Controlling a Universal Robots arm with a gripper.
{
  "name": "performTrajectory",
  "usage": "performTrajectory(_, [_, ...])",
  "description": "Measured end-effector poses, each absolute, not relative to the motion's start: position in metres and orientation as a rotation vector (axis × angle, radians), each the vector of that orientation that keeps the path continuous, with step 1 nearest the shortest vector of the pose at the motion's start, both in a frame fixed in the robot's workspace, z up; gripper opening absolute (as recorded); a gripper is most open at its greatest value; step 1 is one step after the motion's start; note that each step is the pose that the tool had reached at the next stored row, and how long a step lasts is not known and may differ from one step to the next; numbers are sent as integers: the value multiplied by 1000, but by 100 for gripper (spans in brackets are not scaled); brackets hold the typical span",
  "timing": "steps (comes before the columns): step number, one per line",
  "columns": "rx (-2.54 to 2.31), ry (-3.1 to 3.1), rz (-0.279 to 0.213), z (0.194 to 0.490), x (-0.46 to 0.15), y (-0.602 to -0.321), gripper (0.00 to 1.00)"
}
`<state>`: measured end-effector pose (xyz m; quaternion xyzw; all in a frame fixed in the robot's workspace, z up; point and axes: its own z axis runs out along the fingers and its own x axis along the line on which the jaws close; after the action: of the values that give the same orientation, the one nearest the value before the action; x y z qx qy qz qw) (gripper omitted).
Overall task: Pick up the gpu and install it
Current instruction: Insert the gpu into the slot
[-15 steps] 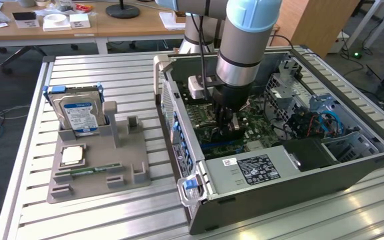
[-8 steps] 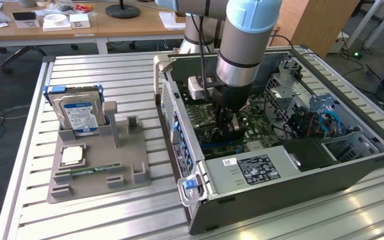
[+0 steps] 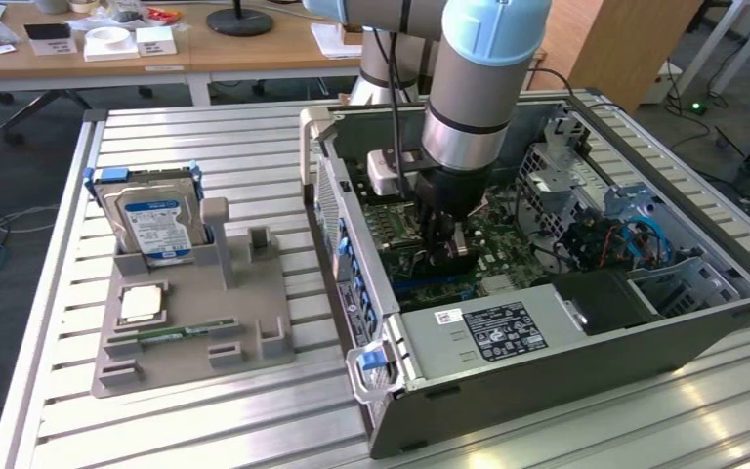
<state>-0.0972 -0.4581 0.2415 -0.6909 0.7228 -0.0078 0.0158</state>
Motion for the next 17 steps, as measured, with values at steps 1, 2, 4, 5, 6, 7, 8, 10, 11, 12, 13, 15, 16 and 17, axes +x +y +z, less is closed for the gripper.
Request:
performTrajectory(1, [-2149,2248,-24,241,-97,-458,26])
performTrajectory(2, [-2149,2248,-24,241,-97,-458,26])
performTrajectory(4, [-2149,2248,-24,241,-97,-458,26])
performTrajectory(5, [-2148,2248,-24,241,-97,-459,26])
performTrajectory(6, [-2148,2247,-23,240,-98,-459,26])
performTrajectory(7, [-2148,2247,-22,240,-98,-460,26])
performTrajectory(8, [-2148,2247,-22,240,-98,-460,26])
performTrajectory(10, [-2147,2247,-21,240,-98,-460,26])
performTrajectory(11, [-2147,2246,-21,239,-98,-460,26])
performTrajectory(12, [-2147,2247,-21,238,-98,-460,26])
performTrajectory(13, [-2147,2246,-21,237,-98,-460,26])
performTrajectory(15, [-2147,2247,-21,237,-98,-460,26])
performTrajectory(16, [-2147,2247,-21,237,-98,-460,26])
performTrajectory(17, [-2147,2247,-21,237,-98,-460,26])
